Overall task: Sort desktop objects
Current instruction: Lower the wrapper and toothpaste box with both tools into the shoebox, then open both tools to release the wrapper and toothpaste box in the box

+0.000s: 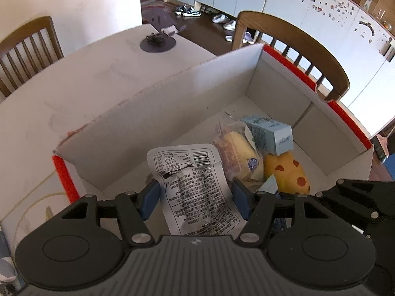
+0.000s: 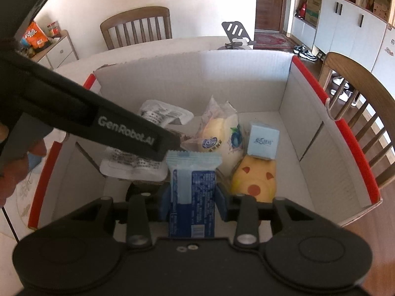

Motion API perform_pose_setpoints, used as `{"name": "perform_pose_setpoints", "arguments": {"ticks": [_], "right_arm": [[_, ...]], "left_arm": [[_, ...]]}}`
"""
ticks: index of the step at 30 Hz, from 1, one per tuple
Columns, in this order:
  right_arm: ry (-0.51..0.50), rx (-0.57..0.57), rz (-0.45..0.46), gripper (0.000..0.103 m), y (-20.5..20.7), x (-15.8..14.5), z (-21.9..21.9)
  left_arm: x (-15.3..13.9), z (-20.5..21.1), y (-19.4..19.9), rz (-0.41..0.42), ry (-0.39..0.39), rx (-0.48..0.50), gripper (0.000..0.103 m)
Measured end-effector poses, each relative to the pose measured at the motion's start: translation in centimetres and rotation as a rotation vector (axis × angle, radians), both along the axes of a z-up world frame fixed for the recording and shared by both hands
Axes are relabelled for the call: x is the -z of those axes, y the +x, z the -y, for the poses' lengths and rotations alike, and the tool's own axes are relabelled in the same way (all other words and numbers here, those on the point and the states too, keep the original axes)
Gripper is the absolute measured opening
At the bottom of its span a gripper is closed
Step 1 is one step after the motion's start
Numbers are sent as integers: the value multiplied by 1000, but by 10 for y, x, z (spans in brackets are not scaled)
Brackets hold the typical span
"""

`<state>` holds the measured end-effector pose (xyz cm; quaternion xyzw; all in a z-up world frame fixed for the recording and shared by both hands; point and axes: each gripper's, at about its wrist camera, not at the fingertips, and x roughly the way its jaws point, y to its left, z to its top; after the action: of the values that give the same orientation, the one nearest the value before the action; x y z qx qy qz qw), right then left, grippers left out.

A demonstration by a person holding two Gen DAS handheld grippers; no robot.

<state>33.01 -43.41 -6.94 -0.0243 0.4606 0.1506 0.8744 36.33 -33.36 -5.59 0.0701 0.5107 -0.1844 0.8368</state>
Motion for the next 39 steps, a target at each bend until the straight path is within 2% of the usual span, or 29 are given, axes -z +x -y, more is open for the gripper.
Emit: {"name": "perform_pose_setpoints", "arguments": {"ticks": [3, 5, 7, 10, 15, 20, 22, 35, 36, 38, 39], "right_arm": [[-2, -13, 4, 40, -2, -2, 2], [-2, -23, 11, 44, -3, -5, 4], [5, -43, 24, 48, -6, -8, 6], [0, -66, 39, 48, -10, -13, 9], [13, -53, 53, 60, -15, -19, 20], [28, -32, 67, 61, -20, -27, 29], [28, -30, 71, 61, -23, -30, 32], [31, -77, 75, 65, -33, -45, 42], [31, -80, 74, 66, -33, -45, 43], [34, -79, 81, 76, -35, -48, 46], [38, -79, 86, 76, -35, -50, 47]], "left_arm": [[2, 0, 1, -5, 6, 7, 64], [3, 0, 2, -15, 1, 9, 64], [6, -1, 3, -44, -21, 15, 62], [7, -1, 4, -62, -42, 18, 62], [1, -4, -2, -46, -70, 18, 66], [-8, -7, -11, -28, -98, 22, 70], [-13, -9, -15, -17, -101, 17, 74], [-36, -18, -42, 35, -118, -10, 75], [-37, -18, -45, 43, -118, -10, 75], [-41, -20, -50, 51, -120, -11, 75], [-42, -21, -52, 56, -120, -12, 75]]}}
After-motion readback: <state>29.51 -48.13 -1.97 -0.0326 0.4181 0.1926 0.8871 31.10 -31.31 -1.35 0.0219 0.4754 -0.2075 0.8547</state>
